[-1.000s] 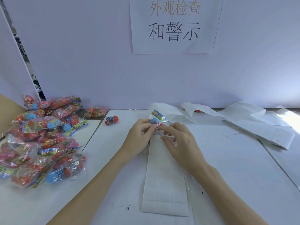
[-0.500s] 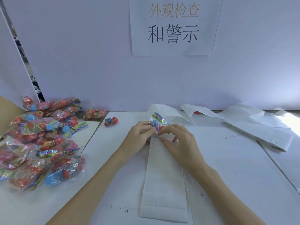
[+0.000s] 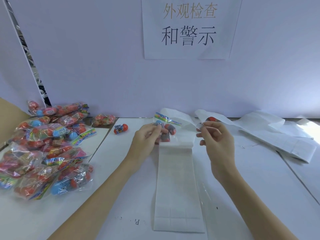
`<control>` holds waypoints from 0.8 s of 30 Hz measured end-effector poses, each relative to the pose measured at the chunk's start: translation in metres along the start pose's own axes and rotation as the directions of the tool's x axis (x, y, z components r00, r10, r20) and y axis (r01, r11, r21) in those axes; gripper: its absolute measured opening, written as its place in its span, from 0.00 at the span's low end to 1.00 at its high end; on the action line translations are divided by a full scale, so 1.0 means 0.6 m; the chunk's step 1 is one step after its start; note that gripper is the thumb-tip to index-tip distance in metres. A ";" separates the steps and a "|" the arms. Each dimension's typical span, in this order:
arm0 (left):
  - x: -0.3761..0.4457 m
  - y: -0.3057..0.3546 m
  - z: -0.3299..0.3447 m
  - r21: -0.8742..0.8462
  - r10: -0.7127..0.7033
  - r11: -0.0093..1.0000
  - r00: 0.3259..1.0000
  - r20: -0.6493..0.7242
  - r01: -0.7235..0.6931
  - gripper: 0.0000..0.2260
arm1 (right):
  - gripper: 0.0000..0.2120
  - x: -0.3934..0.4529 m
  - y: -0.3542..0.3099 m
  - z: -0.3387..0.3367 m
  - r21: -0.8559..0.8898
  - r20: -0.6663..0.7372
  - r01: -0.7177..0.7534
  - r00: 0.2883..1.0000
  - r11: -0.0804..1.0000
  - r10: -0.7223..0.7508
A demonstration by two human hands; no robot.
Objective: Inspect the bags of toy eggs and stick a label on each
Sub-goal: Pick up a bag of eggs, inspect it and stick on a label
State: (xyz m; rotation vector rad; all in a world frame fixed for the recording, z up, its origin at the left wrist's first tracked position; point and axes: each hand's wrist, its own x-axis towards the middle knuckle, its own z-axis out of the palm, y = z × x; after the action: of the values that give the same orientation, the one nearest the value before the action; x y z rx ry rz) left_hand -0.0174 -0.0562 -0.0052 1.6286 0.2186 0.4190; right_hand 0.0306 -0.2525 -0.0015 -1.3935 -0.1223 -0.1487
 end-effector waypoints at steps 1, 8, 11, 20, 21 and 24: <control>0.000 0.000 -0.001 -0.006 0.026 1.000 0.999 -0.035 -0.027 0.08 | 0.04 0.000 0.000 -0.001 -0.002 0.000 -0.022 1.000 1.000 0.022; 0.000 0.003 -0.007 -0.035 0.168 0.985 0.986 -0.021 -0.169 0.11 | 0.10 -0.019 -0.001 0.016 0.011 0.173 -0.078 0.982 0.997 0.075; -0.003 0.005 -0.003 -0.051 0.219 0.975 0.975 0.028 -0.218 0.12 | 0.10 -0.023 -0.009 0.019 0.008 0.174 -0.029 0.984 1.000 0.027; -0.010 0.010 0.010 -0.113 0.275 0.957 0.960 0.056 -0.267 0.13 | 0.11 -0.023 -0.032 0.012 0.066 0.197 0.046 0.979 0.997 -0.058; -0.010 0.011 0.010 -0.119 0.280 0.955 0.958 0.062 -0.272 0.13 | 0.11 -0.023 -0.033 0.011 0.074 0.207 0.046 0.976 0.996 -0.060; -0.011 0.013 0.010 -0.156 0.277 0.952 0.958 0.068 -0.264 0.17 | 0.11 -0.027 -0.030 0.016 0.061 0.231 0.057 0.971 0.996 -0.070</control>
State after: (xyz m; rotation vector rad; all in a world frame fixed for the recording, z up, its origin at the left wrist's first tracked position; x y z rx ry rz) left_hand -0.0215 -0.0651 0.0012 1.5335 -0.1038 0.5568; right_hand 0.0116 -0.2457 0.0150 -1.3500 -0.3636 -0.0340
